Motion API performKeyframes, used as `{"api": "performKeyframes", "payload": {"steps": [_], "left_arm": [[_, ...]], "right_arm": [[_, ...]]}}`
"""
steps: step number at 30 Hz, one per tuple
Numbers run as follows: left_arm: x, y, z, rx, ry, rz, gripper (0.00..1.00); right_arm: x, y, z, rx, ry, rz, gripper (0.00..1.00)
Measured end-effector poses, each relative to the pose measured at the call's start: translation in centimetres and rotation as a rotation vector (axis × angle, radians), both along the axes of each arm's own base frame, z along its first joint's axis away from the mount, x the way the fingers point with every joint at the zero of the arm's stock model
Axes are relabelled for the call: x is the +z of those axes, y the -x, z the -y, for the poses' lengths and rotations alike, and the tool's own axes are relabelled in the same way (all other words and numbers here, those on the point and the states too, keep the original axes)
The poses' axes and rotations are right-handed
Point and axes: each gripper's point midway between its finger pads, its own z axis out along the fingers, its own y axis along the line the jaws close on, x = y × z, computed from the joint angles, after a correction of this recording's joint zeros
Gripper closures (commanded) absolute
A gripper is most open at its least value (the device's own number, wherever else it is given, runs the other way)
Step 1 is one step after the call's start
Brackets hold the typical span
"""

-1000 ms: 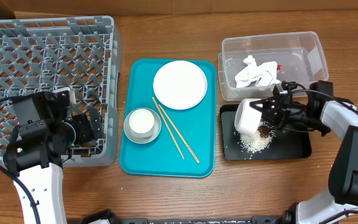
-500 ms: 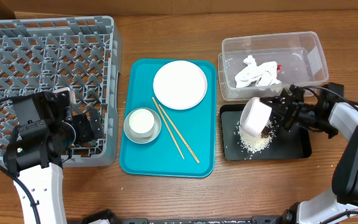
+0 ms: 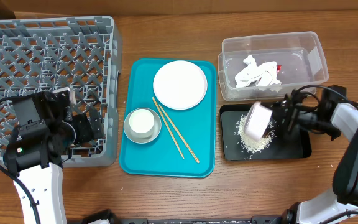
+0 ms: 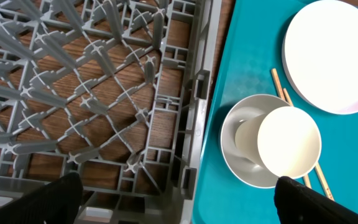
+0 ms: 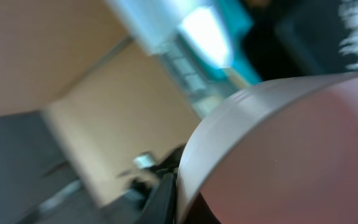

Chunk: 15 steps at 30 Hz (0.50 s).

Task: Sort waste into correct bins and load items into the dishwasher
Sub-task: 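Tip the rice bowl over the black tray to dump the food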

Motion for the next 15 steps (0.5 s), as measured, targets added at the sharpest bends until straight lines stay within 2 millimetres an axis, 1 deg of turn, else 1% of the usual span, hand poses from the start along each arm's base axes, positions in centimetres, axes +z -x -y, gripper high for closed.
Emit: {"api": "performKeyframes", "payload": {"steps": [1,3,5,6,8,11,14,15], "left_arm": [[0.0,0.0,0.0,0.000,0.000,0.000,0.00],[0.0,0.0,0.0,0.000,0.000,0.000,0.00],[0.0,0.0,0.0,0.000,0.000,0.000,0.00],[0.0,0.0,0.0,0.000,0.000,0.000,0.00],[0.0,0.0,0.0,0.000,0.000,0.000,0.00],[0.0,0.0,0.0,0.000,0.000,0.000,0.00],[0.0,0.0,0.0,0.000,0.000,0.000,0.00],[0.0,0.0,0.0,0.000,0.000,0.000,0.00]], "right_arm": [[-0.9,0.5,-0.3,0.027,0.055,0.000,0.96],[-1.8,1.3,-0.9,0.079,0.124,0.012,0.96],[-1.9,1.9,-1.3,0.130,0.173,0.039,0.96],[-1.6,1.9,-1.5,0.155,0.202,0.063,0.96],[-0.6,1.5,-1.5,0.192,0.261,0.129,0.96],[2.1,0.2,-1.8,0.242,0.364,0.263,0.96],[4.8,-0.3,-2.9,0.305,0.467,0.385,0.96],[5.3,-0.3,-3.3,0.321,0.486,0.408,0.96]]}}
